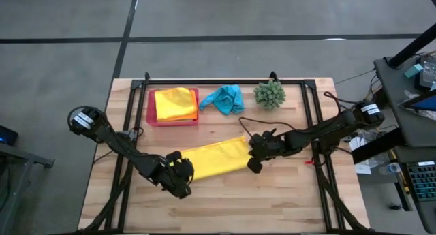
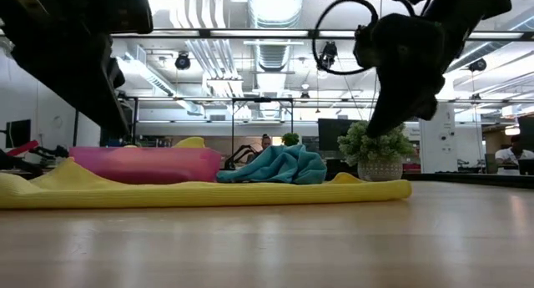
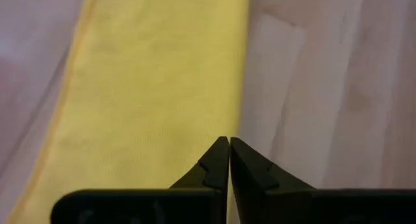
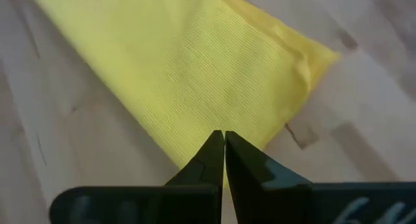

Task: Fold microfiber towels
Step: Fold the yellow towel

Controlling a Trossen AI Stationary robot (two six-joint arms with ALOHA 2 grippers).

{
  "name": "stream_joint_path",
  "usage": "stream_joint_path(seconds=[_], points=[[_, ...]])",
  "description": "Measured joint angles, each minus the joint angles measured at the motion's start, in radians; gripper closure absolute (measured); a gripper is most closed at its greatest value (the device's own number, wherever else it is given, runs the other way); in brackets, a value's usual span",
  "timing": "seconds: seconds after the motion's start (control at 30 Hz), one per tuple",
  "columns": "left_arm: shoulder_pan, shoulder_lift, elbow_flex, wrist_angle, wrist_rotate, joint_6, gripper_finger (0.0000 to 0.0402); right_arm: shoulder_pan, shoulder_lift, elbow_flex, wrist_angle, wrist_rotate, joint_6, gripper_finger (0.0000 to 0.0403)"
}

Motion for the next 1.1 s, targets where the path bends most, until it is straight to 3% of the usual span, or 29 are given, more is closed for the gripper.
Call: stream_joint_path(seconds=[0.3, 0.77, 1.1], points=[[0.002, 0.000, -0.017, -0.001, -0.097, -0.001, 0.0401, -0.017, 0.006, -0.033, 0.001, 0.017, 0.168, 0.0373], [0.001, 0.006, -0.024, -0.001, -0.108, 0.000, 0.0401, -0.102, 0.134, -0.035, 0.085, 0.048, 0.193, 0.0201], [0.001, 0.006, -0.030, -0.002, -0.108, 0.001, 0.0402, -0.111, 0.202, -0.035, 0.128, 0.006, 0.208, 0.0148]])
